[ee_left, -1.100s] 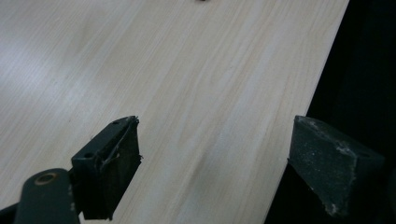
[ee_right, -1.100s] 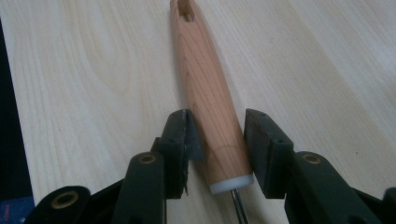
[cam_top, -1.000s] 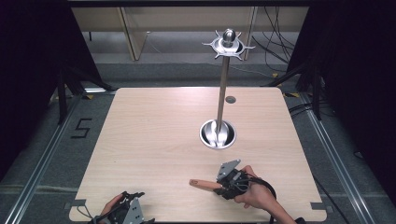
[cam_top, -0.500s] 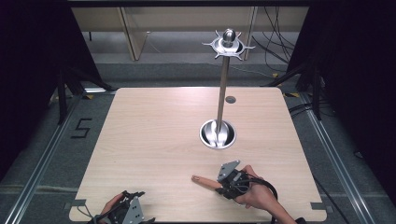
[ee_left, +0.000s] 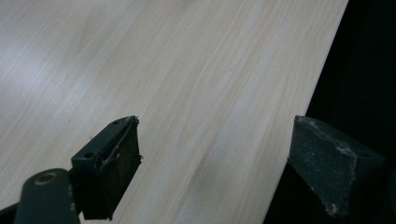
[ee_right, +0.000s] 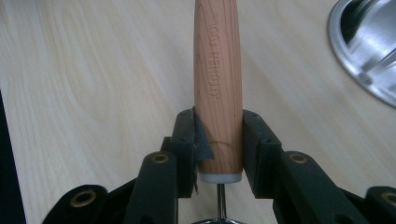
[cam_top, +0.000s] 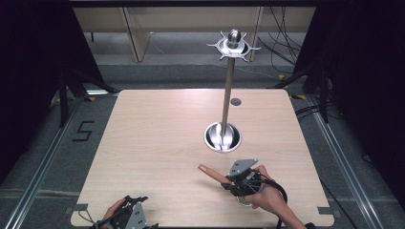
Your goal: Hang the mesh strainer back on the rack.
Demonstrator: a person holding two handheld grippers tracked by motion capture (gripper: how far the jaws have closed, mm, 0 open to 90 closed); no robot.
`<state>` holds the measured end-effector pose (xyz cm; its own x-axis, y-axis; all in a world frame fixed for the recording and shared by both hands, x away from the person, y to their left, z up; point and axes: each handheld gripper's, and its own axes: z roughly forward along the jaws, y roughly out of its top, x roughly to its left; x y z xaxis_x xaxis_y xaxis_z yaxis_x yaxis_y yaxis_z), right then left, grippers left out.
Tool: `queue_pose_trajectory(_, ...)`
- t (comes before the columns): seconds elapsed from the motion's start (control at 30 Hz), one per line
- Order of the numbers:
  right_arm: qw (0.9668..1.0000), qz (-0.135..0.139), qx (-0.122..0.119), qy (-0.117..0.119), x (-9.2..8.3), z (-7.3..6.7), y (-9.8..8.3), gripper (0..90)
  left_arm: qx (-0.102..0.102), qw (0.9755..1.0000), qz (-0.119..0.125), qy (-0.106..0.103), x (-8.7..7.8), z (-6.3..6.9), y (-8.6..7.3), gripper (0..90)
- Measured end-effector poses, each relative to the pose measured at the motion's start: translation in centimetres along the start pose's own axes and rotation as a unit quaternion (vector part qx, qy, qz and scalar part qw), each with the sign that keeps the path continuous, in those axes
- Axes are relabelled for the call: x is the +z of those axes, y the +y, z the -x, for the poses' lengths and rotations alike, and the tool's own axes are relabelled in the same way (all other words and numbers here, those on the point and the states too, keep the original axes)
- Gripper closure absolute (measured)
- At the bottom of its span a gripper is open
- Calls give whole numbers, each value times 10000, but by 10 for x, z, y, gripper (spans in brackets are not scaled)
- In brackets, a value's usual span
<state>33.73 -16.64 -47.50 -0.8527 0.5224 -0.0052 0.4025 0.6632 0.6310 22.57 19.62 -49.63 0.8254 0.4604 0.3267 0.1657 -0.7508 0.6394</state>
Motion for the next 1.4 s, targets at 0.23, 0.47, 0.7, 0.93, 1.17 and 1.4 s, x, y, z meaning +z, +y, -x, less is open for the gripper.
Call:
queue_pose_trajectory(0.23,9982,530,269,-20,-15,11,-1,697,20,10000,8,-85,-1,-2,1,158)
queue_pose_trajectory(0.47,9954,852,427,104,-22,15,-2,699,54,9999,78,-51,1,-1,0,158)
queue_pose_trajectory(0.7,9876,1303,724,495,-28,17,0,704,36,10000,52,2,-1,-1,0,157)
queue_pose_trajectory(0.93,9832,1615,717,463,-29,22,1,706,-4,9999,104,18,-1,-2,0,157)
queue_pose_trajectory(1.17,9792,1804,756,536,-37,23,4,707,3,9999,106,16,-2,-2,0,158)
queue_pose_trajectory(1.4,9802,1846,622,354,-40,27,10,707,-14,9999,115,18,-1,-2,-1,158)
